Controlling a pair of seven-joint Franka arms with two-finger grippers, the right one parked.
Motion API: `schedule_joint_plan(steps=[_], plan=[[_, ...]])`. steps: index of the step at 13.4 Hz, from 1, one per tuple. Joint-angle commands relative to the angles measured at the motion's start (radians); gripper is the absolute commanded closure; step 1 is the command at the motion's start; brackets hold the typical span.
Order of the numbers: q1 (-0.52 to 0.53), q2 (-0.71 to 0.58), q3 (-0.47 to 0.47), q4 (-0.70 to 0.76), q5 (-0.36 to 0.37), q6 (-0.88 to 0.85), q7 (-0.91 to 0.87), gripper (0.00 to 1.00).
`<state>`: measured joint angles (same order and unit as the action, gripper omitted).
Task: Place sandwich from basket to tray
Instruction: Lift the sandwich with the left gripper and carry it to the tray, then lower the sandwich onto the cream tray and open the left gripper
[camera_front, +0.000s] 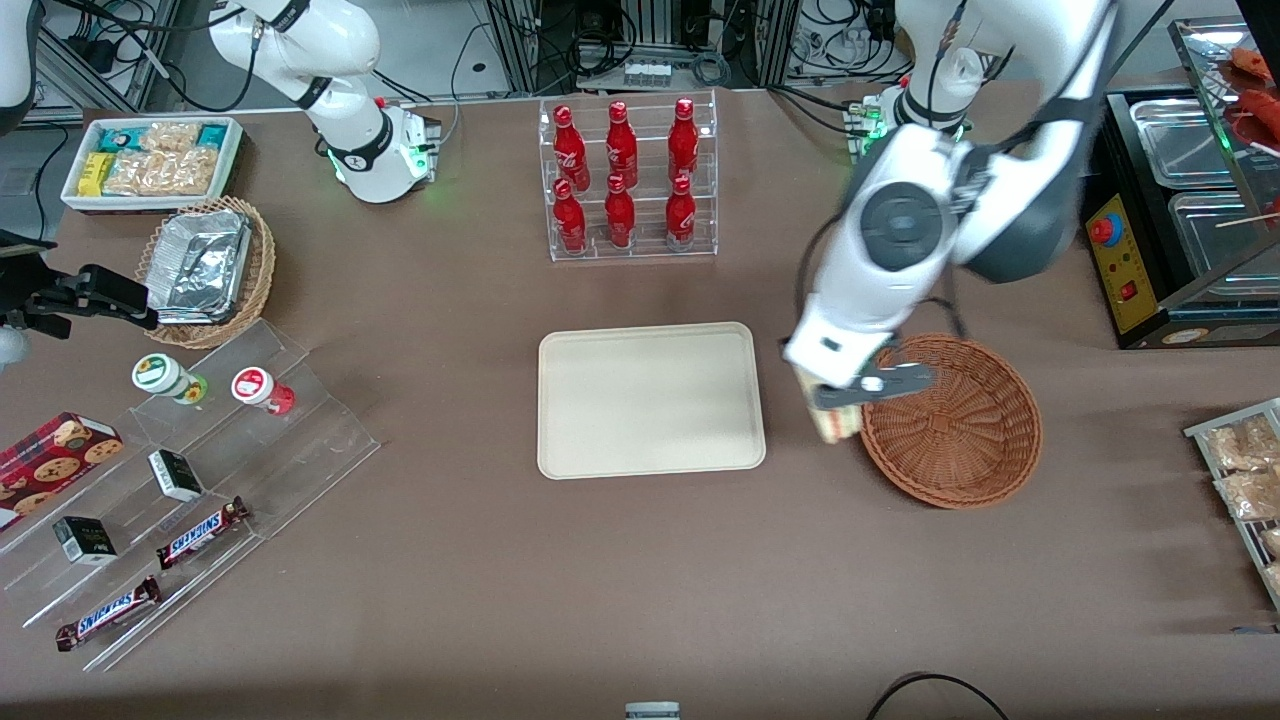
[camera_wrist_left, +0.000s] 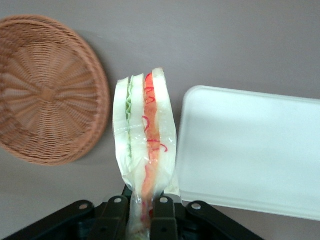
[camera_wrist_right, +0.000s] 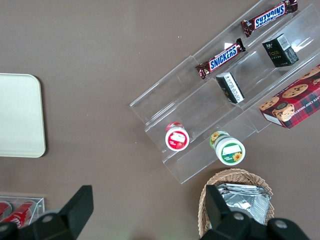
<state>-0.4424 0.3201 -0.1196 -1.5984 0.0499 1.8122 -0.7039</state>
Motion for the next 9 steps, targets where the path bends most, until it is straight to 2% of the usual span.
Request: schedule_joint_plan(steps=[1, 3, 9], plan=[[-0.078, 0.156, 0.012, 0.168, -0.014, -0.014, -0.023, 1.0], [-0.122, 0.223, -0.003, 0.224, -0.039, 0.004, -0.026, 1.0], [-0.248, 0.339, -0.005, 0.218, -0.027, 0.16, -0.059, 1.0]])
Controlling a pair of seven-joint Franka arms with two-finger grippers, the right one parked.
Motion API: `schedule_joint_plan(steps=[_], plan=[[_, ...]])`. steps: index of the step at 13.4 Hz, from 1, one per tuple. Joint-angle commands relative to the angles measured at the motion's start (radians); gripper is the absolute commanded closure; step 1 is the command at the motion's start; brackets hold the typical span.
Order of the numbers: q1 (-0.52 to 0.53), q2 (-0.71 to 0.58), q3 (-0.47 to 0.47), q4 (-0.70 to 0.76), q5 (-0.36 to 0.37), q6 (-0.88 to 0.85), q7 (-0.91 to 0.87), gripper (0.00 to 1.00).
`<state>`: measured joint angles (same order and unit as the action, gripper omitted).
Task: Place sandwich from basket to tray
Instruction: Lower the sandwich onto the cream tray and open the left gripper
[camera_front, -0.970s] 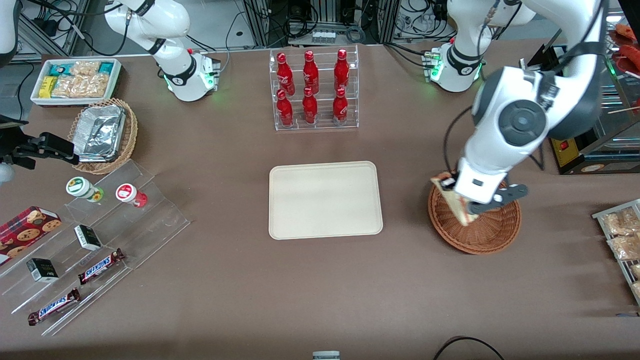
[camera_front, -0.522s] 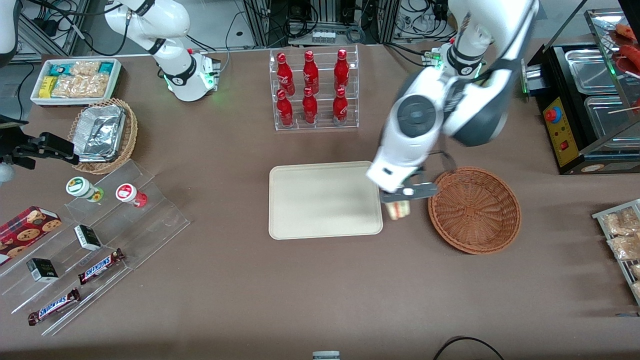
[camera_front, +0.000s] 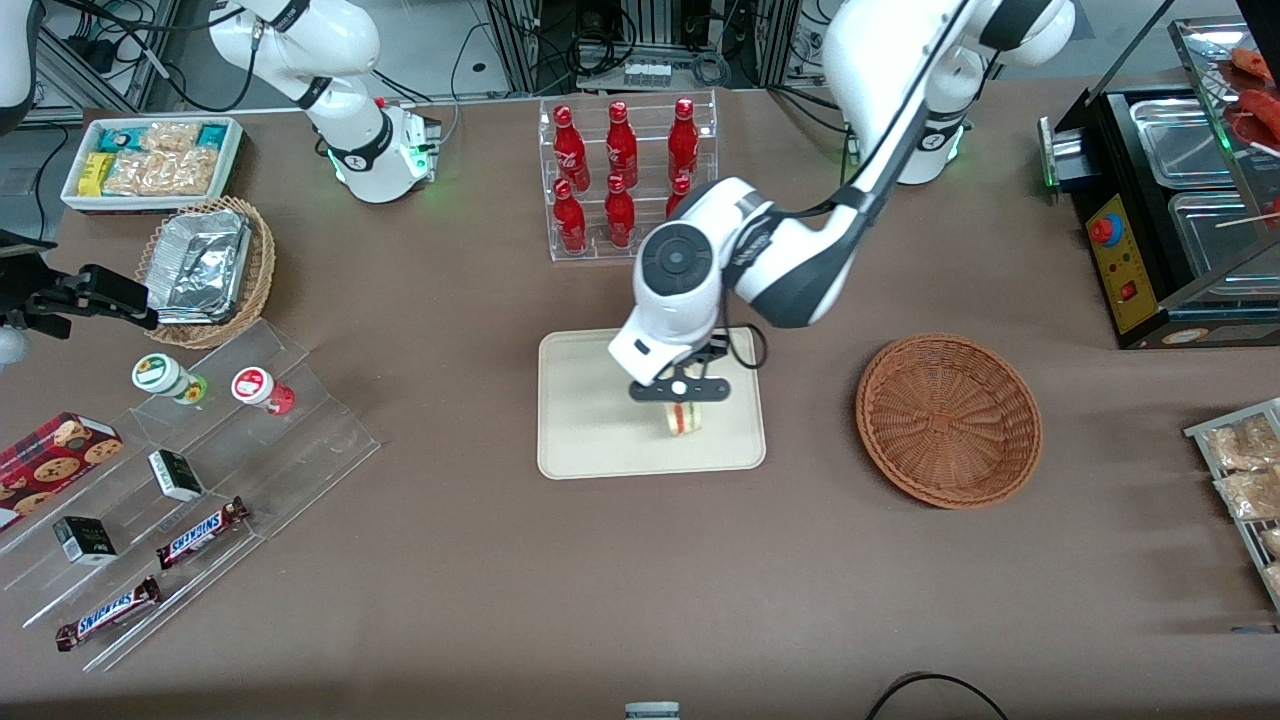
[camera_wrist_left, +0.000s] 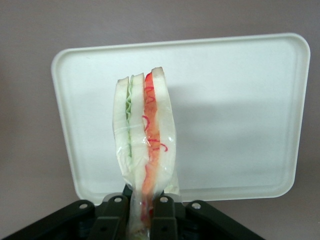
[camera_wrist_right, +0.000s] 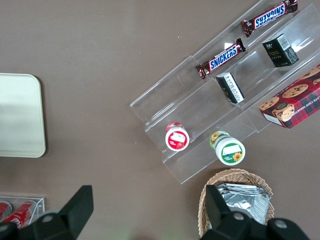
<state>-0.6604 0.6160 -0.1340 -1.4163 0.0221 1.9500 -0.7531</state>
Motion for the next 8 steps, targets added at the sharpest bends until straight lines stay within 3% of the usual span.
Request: schedule_joint_plan(steps=[1, 8], plan=[[-0.033, 0.063, 0.01, 0.036, 0.001, 0.05, -0.011, 1.0], [-0.094, 0.146, 0.014, 0.031, 0.01, 0.112, -0.014, 1.0]])
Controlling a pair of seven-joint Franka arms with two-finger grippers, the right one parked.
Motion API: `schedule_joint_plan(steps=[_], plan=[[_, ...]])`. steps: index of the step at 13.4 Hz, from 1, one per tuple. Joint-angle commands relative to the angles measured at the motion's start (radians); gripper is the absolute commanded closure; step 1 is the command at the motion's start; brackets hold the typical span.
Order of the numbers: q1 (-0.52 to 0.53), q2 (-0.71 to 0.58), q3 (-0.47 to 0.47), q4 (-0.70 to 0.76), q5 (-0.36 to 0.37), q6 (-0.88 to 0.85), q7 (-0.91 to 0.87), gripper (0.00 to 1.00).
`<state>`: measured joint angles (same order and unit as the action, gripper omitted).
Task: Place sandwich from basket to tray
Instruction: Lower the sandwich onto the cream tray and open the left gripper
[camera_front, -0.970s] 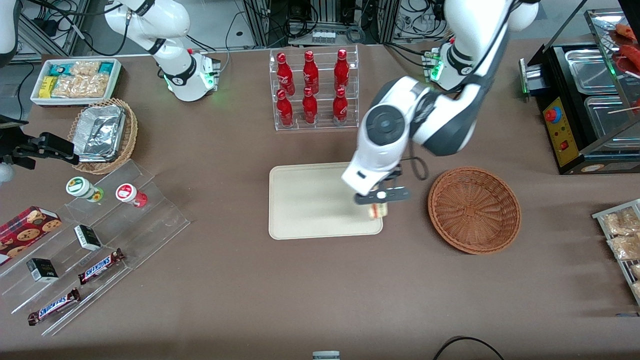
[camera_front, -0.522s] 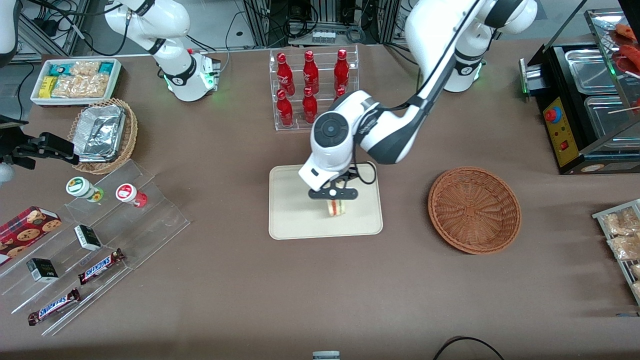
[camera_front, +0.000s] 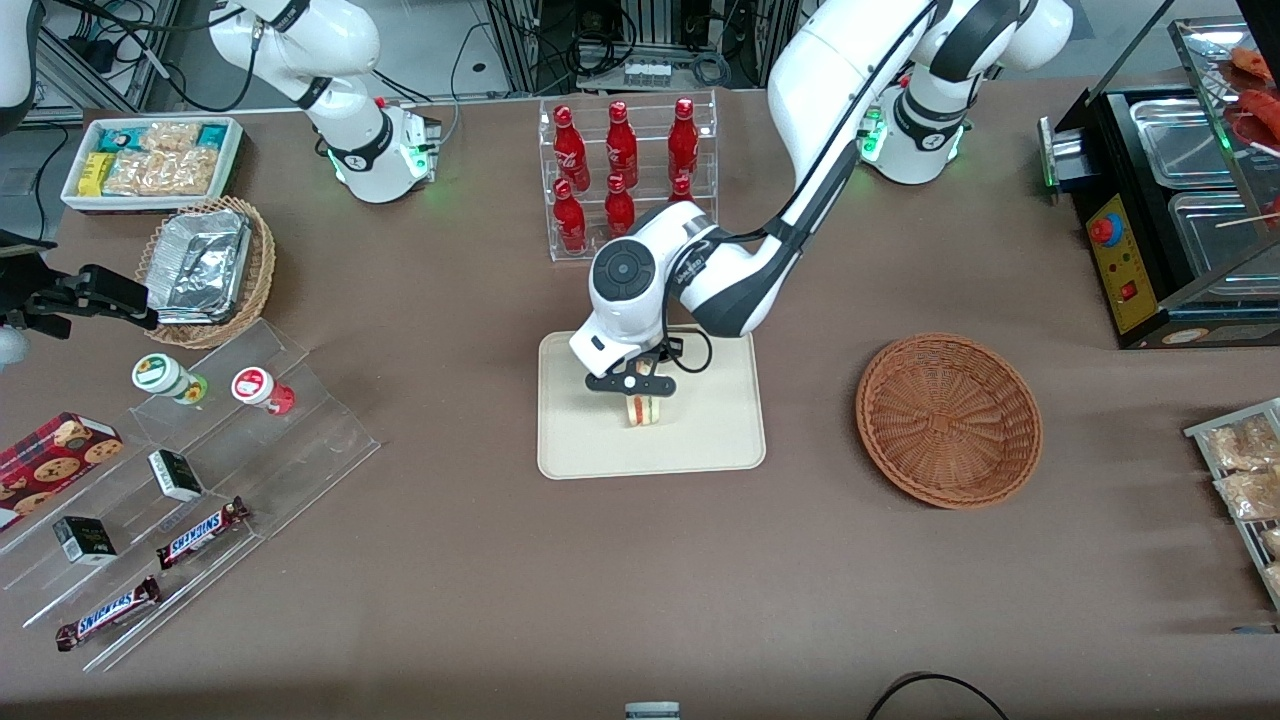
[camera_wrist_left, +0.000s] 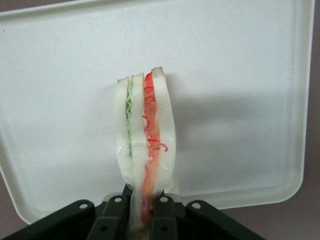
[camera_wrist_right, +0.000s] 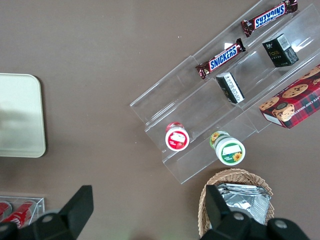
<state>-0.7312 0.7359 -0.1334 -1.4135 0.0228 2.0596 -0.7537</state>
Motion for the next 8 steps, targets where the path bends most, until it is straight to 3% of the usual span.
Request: schedule_joint_plan(steps=[1, 4, 5, 6, 7, 8], plan=[[-0.023, 0.034, 0.014, 0.028, 0.017, 0.004, -0.013, 1.0], [-0.023, 0.043, 0.014, 0.028, 0.039, 0.005, -0.016, 1.0], [-0.023, 0.043, 0.014, 0.03, 0.039, 0.005, -0.016, 0.96], [-0.022, 0.043, 0.014, 0.03, 0.037, 0.005, -0.016, 0.6], [-0.023, 0.042, 0.014, 0.03, 0.042, 0.005, -0.012, 0.02], [-0.022, 0.037, 0.015, 0.031, 0.042, 0.002, -0.012, 0.0]])
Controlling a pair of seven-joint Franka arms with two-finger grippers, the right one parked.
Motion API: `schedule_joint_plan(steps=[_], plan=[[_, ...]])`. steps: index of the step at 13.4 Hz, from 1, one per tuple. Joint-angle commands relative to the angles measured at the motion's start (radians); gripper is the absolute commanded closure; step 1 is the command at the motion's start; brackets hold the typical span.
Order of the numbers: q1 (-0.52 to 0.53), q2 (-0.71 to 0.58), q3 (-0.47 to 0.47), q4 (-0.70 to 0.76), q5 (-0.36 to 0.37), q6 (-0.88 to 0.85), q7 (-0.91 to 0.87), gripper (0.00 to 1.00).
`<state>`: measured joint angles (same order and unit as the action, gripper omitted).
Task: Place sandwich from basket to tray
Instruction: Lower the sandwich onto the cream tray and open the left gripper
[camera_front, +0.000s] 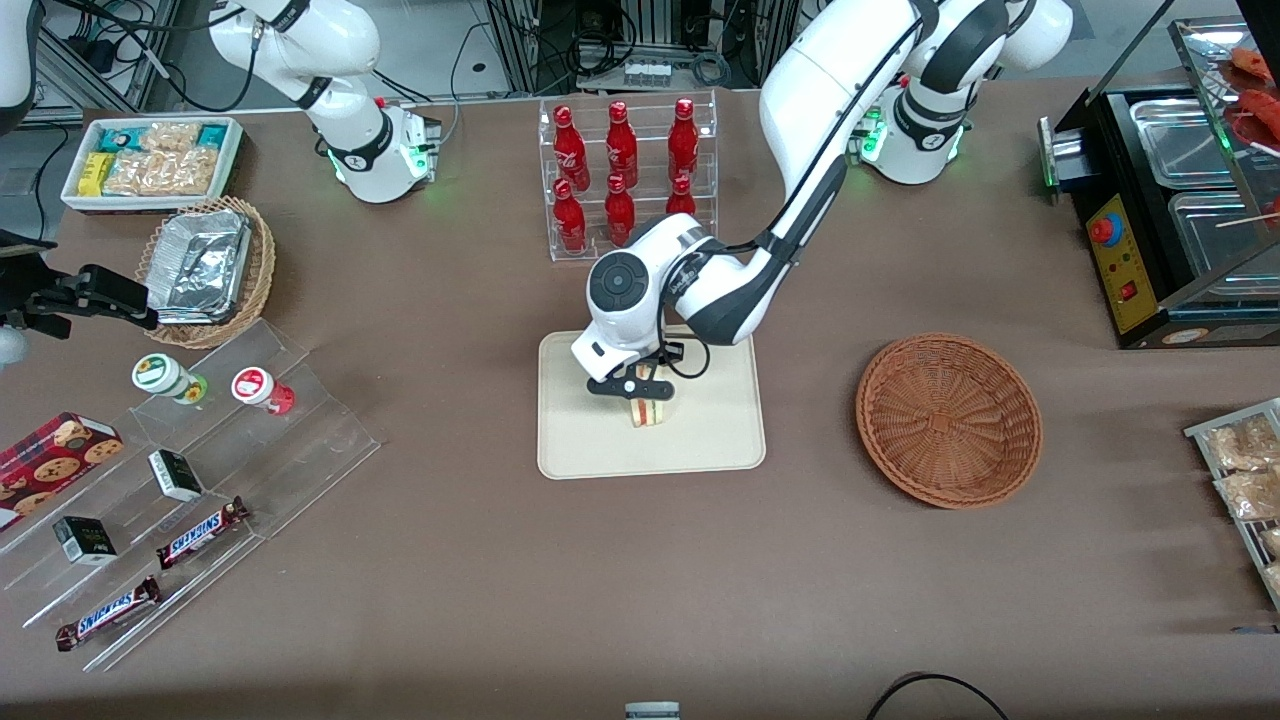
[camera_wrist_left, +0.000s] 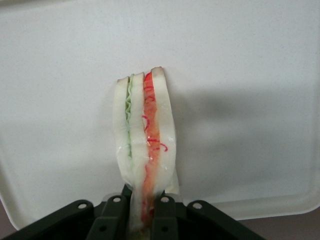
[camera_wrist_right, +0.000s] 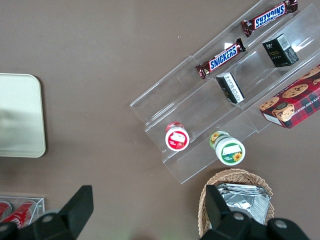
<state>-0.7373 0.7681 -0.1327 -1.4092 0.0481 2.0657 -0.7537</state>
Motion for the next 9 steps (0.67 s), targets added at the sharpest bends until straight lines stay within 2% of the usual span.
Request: schedule_joint_plan(steps=[1, 3, 9], plan=[[-0.014, -0.001, 0.015, 0.029, 0.016, -0.01, -0.012, 0.0], [-0.007, -0.033, 0.018, 0.03, 0.016, -0.03, -0.013, 0.0], [0.064, -0.262, 0.061, 0.032, 0.003, -0.304, -0.018, 0.0]])
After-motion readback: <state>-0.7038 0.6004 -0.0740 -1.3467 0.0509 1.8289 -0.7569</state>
